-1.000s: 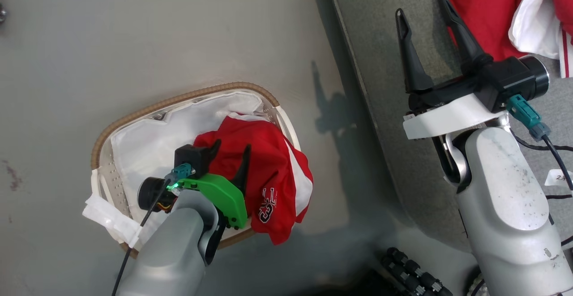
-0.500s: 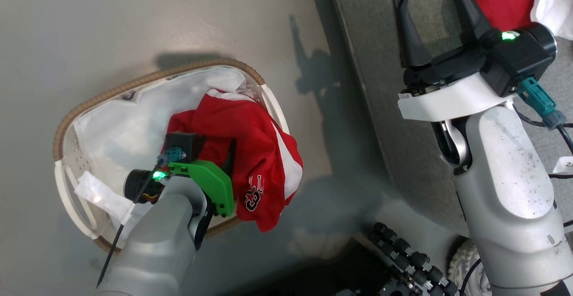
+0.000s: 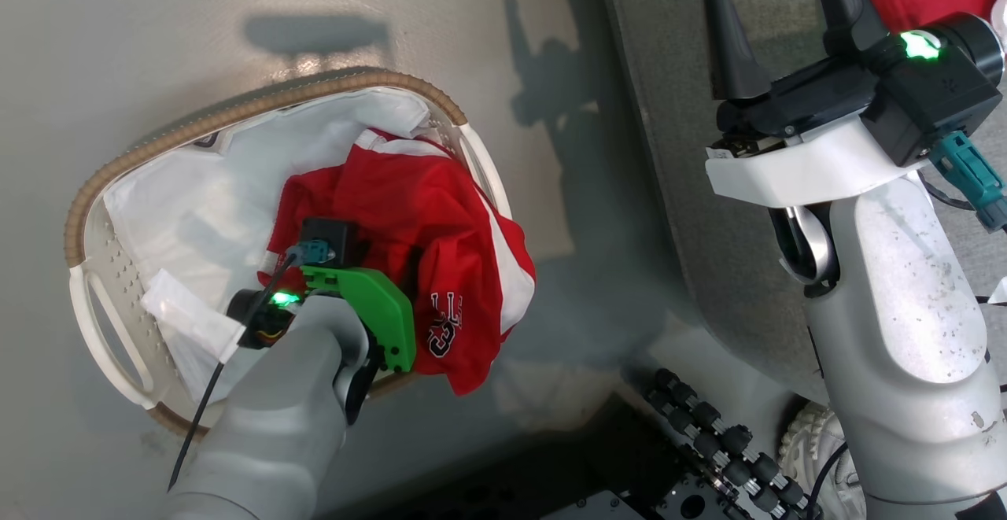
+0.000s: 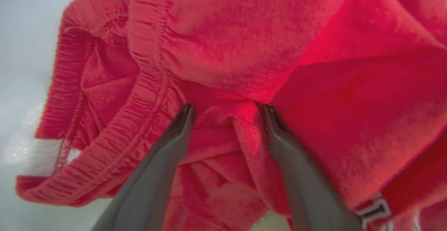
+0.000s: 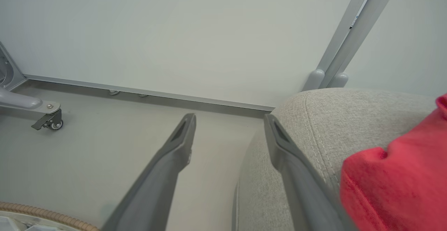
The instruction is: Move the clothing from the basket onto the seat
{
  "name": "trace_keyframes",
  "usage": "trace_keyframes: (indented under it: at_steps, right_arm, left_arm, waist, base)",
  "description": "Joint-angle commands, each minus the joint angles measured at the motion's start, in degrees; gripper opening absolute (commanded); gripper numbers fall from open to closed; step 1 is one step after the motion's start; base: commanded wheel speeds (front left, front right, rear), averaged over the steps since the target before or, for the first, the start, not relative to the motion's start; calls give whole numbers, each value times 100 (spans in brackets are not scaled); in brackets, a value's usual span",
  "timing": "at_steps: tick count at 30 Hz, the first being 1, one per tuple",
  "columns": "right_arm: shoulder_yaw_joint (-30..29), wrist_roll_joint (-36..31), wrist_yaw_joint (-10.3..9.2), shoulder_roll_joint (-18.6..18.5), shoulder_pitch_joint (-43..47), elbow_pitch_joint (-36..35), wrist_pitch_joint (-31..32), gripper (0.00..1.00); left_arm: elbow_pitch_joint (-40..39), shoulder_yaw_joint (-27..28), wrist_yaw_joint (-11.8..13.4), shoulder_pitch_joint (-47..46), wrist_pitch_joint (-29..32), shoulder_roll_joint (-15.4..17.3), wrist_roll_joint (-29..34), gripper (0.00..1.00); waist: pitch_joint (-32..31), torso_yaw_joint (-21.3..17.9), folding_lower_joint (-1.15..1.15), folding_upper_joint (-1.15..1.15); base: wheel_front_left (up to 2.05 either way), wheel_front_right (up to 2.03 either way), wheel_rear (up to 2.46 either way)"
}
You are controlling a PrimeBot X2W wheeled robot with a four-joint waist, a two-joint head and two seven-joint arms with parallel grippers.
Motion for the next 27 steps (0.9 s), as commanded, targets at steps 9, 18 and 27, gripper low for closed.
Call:
trace_keyframes:
  at_steps: [9,18,27]
  right_arm:
    - [10,-82,-8,-12,-70,-73,-1,100]
    - [80,-9,-8,-12,-35,143,-1,100]
    - [112,-1,-8,-12,222,417,-1,100]
  left_arm:
    - [-313,-588,-24,-1,511,33,-594,0]
    - [-272,-942,-24,56,249,147,-936,0]
    - [-376,-1133,-24,338,-285,135,-1298,0]
  waist:
    - [19,74,0,0]
    - [-412,94,0,0]
    - [-1201,250,0,0]
  base:
    - [0,0,0]
    - [0,0,0]
    - [0,0,0]
